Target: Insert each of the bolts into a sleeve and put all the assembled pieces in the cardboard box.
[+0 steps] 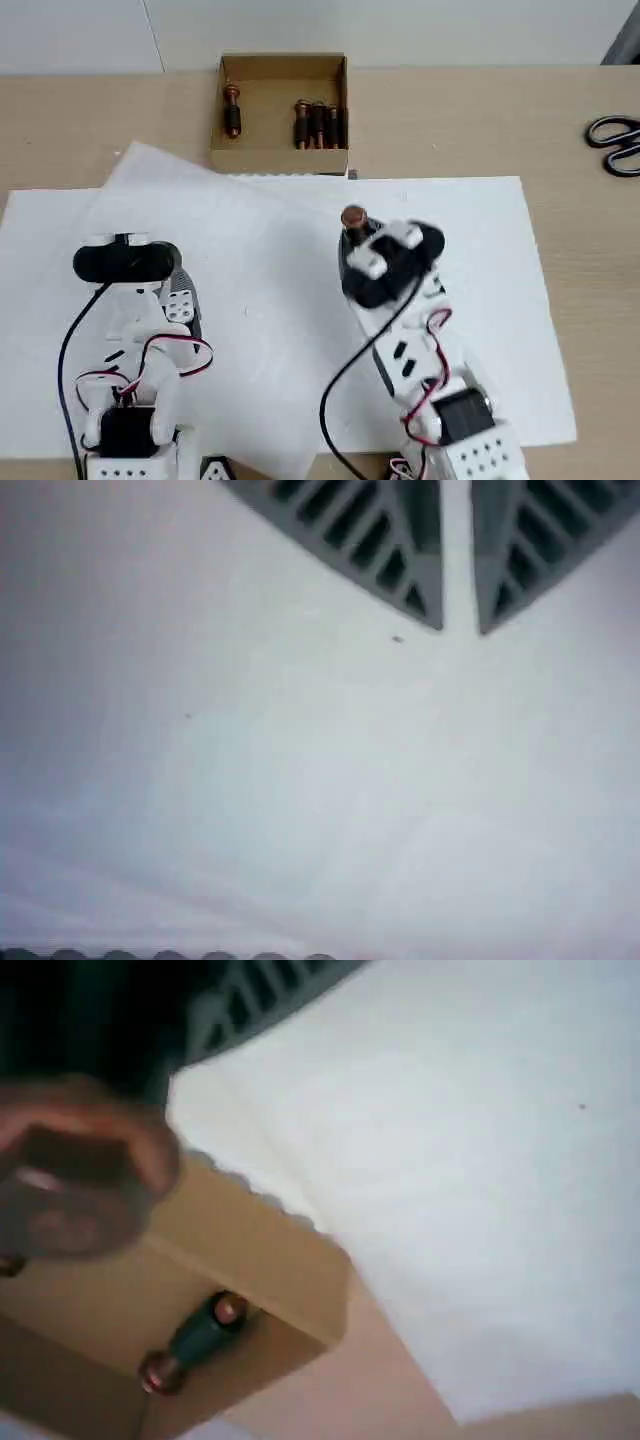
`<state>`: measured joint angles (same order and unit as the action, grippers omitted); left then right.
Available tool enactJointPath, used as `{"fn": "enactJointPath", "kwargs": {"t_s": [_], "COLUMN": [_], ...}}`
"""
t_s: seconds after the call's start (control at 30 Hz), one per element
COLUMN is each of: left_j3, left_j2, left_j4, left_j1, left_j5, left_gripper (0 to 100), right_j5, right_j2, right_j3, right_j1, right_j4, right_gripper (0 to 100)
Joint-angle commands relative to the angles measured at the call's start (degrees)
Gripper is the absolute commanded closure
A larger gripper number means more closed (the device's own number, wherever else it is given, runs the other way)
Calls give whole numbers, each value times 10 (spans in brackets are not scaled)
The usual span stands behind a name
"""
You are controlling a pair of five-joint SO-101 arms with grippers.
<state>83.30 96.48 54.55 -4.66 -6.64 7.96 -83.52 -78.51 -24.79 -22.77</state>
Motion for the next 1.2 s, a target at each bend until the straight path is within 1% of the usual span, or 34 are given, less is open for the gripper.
{"fn": "enactJointPath", "kwargs": {"t_s": [0.0, 0.17, 0.27, 0.5, 0.77, 1.0, 1.17], "left_j3": [22, 49, 49, 67, 116, 116, 116], "left_j2": [5, 5, 5, 5, 6, 6, 6], "left_j4": [-45, -70, -74, -73, -73, -74, -74], "left_j1": [-3, -2, 3, 42, 40, 43, 44], "left_j5": [4, 4, 4, 4, 2, -75, -84], "left_gripper": [994, 994, 994, 994, 994, 994, 994], "right_j5": [-8, -8, -9, -6, -5, 36, 76], "right_j2": [139, 335, 442, 655, 893, 1109, 1230], "right_j3": [107, 258, 352, 535, 775, 1025, 1153], "right_j1": [4, 4, 4, 5, 39, 47, 40], "right_j4": [71, 114, 114, 114, 113, 109, 102], "right_gripper": [995, 995, 995, 995, 995, 995, 991]}}
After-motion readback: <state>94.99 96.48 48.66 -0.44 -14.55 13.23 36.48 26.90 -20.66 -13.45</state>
